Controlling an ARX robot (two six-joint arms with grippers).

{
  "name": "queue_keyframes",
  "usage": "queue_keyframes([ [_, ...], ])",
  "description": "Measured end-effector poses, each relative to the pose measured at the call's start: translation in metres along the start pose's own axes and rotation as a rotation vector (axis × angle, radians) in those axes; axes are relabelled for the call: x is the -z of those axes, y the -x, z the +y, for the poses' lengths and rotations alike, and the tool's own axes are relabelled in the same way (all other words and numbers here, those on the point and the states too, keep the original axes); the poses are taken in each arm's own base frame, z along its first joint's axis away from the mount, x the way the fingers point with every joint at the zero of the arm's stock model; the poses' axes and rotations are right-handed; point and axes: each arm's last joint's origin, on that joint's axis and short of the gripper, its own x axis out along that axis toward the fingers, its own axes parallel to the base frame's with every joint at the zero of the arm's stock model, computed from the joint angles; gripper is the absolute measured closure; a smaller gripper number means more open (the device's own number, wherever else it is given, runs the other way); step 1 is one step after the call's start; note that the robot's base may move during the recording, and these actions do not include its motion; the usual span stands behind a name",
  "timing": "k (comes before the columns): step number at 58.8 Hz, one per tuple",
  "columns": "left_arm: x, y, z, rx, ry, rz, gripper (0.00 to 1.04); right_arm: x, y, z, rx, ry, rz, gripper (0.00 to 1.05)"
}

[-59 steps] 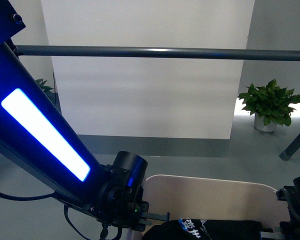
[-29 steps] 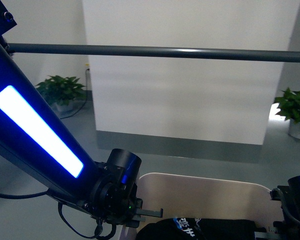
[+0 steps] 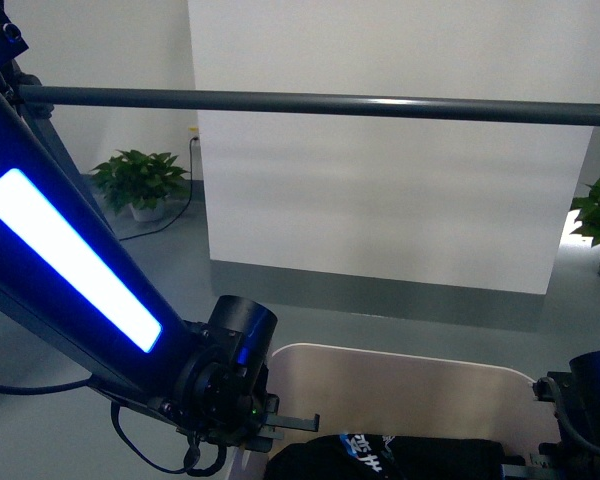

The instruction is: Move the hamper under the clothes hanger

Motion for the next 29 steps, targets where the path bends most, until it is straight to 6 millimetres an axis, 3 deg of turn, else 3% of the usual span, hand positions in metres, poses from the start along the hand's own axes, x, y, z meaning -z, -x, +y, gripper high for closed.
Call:
queue_keyframes([
  [29,-0.0005,-0.0005,0.0044,-0.011,0.007,-0.001,1.01,0.0002,0.0004,0.0029,-0.012,0.005,0.0,1.02],
])
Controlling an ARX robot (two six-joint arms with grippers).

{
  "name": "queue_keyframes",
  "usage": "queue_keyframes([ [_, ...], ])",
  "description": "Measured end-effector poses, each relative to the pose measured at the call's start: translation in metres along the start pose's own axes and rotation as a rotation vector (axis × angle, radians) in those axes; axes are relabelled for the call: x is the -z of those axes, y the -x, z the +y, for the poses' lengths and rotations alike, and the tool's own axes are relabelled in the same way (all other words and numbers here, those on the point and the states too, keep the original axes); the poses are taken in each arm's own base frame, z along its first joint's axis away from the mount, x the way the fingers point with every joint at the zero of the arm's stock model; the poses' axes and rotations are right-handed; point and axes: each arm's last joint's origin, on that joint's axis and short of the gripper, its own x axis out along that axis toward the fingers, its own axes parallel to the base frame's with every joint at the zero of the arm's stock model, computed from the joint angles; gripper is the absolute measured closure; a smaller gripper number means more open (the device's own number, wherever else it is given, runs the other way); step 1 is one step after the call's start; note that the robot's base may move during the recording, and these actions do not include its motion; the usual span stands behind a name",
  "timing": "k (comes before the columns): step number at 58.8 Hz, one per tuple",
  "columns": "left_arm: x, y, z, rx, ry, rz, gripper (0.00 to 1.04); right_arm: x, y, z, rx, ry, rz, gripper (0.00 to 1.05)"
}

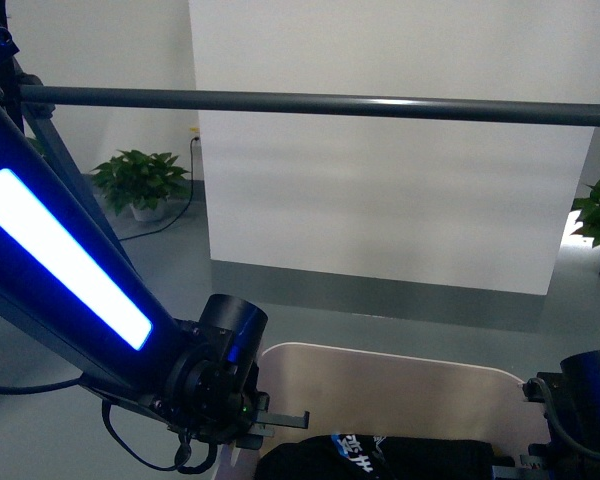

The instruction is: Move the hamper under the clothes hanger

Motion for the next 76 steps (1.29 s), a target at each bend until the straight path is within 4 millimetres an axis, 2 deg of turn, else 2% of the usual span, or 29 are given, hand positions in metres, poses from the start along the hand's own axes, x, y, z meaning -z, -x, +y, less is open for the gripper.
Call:
queue_keyframes([
  [9,0.0,0.0,0.0,0.002,0.0,-0.001,1.01,0.0,0.0,0.0,0.001,0.0,0.0,1.02],
  [12,0.002,-0.001,0.0,0.022,-0.003,-0.057,1.01,0.0,0.0,0.0,0.001,0.0,0.0,1.02],
  [15,0.004,-0.001,0.0,0.045,-0.009,-0.201,1.01,0.0,0.0,0.0,0.009,-0.007,-0.003,1.02],
  [19,0.003,-0.003,0.0,0.054,-0.006,-0.317,1.01,0.003,-0.001,-0.001,0.047,-0.116,-0.148,1.02],
  [22,0.002,-0.002,0.001,0.05,-0.006,-0.33,1.01,0.0,-0.002,0.0,0.042,-0.163,-0.22,1.02],
  [27,-0.001,-0.002,0.002,0.037,-0.006,-0.34,1.01,-0.003,-0.001,0.001,0.03,-0.188,-0.243,1.02],
  [46,0.004,-0.005,0.004,0.021,-0.019,-0.286,1.01,0.006,-0.006,0.002,0.004,-0.202,-0.196,1.02],
  [62,0.01,-0.01,0.006,-0.009,-0.057,-0.151,1.01,0.011,-0.009,0.0,-0.04,-0.218,-0.089,1.02],
  [76,0.011,-0.013,0.009,-0.02,-0.06,-0.105,1.01,0.006,-0.015,-0.004,-0.067,-0.224,-0.021,1.02],
])
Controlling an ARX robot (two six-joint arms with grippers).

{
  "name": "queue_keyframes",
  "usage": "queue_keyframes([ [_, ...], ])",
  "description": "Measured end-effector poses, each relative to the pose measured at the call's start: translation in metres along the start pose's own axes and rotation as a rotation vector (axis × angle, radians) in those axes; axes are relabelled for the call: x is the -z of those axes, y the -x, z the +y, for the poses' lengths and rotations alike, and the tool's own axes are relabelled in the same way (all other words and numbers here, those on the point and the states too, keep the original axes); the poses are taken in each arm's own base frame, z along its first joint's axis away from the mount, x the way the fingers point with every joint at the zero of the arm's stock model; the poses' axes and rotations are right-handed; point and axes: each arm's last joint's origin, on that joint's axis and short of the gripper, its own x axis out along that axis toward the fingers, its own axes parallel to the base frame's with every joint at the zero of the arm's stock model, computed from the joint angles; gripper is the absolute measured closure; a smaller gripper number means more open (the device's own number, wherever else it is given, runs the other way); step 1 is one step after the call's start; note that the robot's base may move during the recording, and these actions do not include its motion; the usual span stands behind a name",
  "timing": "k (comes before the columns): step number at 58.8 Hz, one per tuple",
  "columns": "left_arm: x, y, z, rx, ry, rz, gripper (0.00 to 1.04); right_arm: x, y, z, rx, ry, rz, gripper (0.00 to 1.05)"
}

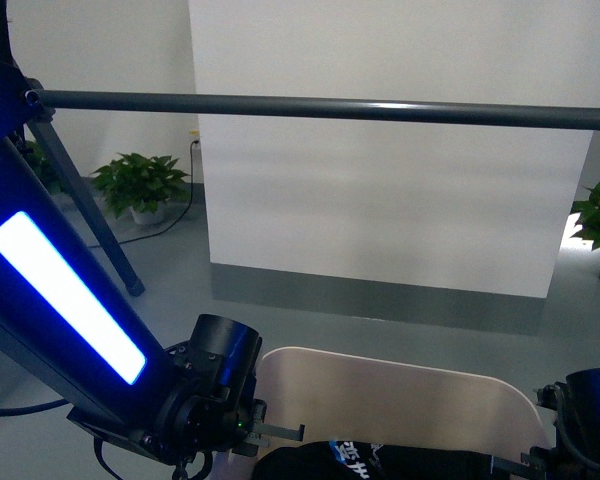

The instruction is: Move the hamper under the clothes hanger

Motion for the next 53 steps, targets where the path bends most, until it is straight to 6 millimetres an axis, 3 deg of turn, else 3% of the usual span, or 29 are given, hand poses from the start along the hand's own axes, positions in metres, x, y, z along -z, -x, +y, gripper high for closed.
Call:
queue_keyframes([
  [38,0.018,-0.012,0.006,-0.015,0.017,0.057,1.01,0.002,-0.016,0.001,0.0,0.007,0.038,1.02],
  [53,0.011,-0.012,0.01,-0.039,0.053,-0.028,0.59,0.0,-0.015,-0.001,0.035,-0.002,-0.016,0.61],
])
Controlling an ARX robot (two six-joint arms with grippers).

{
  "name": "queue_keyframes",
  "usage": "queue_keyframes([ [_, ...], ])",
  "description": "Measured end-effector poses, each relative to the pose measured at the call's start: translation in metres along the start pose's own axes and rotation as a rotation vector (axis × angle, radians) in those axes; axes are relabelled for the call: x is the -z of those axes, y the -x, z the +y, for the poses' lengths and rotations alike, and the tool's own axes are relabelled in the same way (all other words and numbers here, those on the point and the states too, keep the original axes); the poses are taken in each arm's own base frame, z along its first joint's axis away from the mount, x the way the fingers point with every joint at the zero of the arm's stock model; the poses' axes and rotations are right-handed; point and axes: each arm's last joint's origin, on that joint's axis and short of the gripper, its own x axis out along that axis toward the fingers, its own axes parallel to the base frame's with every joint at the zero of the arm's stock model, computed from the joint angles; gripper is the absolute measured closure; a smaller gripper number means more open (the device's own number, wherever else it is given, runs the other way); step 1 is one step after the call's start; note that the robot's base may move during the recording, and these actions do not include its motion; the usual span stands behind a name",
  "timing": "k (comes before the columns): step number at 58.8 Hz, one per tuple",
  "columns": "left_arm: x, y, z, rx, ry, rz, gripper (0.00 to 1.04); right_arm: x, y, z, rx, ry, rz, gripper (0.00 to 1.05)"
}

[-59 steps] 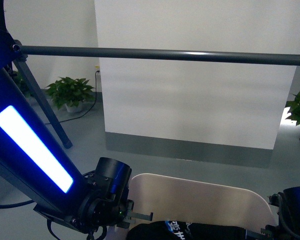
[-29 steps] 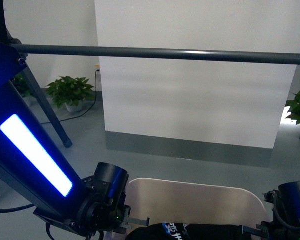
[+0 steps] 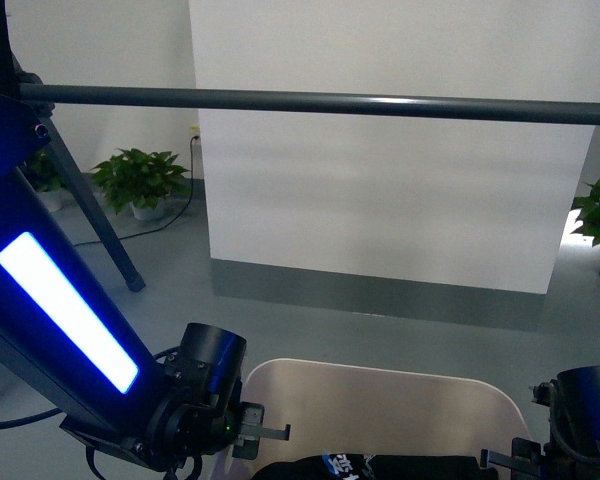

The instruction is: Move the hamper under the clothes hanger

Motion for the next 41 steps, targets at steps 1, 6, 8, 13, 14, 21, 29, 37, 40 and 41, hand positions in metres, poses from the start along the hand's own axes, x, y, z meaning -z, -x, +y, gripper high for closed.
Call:
queue_keyframes([
  [1,-0.001,0.001,0.0,0.001,0.002,-0.012,0.55,0.0,0.001,0.0,0.004,0.001,-0.004,0.57],
  [6,-0.009,0.006,-0.003,0.01,-0.008,-0.072,0.37,-0.007,0.007,0.001,0.005,0.003,-0.032,0.4],
  [8,-0.014,0.01,-0.005,0.015,-0.014,-0.095,0.3,-0.011,0.01,0.002,0.004,0.005,-0.049,0.33],
  [13,-0.026,0.019,-0.01,0.036,-0.015,-0.143,0.18,-0.02,0.016,0.005,-0.006,0.008,-0.079,0.2],
  [14,-0.028,0.02,-0.011,0.039,-0.015,-0.15,0.16,-0.021,0.016,0.006,-0.007,0.008,-0.083,0.19],
  [21,-0.046,0.034,-0.018,0.064,-0.017,-0.22,0.06,-0.032,0.026,0.012,-0.024,0.012,-0.123,0.06],
  [29,-0.061,0.049,-0.022,0.081,-0.016,-0.28,0.07,-0.042,0.038,0.019,-0.045,0.02,-0.164,0.08],
  [37,-0.069,0.063,-0.021,0.091,-0.014,-0.322,0.07,-0.051,0.051,0.024,-0.047,0.03,-0.219,0.08],
  [40,-0.072,0.07,-0.02,0.101,-0.014,-0.344,0.07,-0.056,0.059,0.026,-0.04,0.037,-0.252,0.08],
  [41,-0.074,0.074,-0.02,0.108,-0.015,-0.353,0.07,-0.059,0.062,0.026,-0.035,0.04,-0.269,0.08],
])
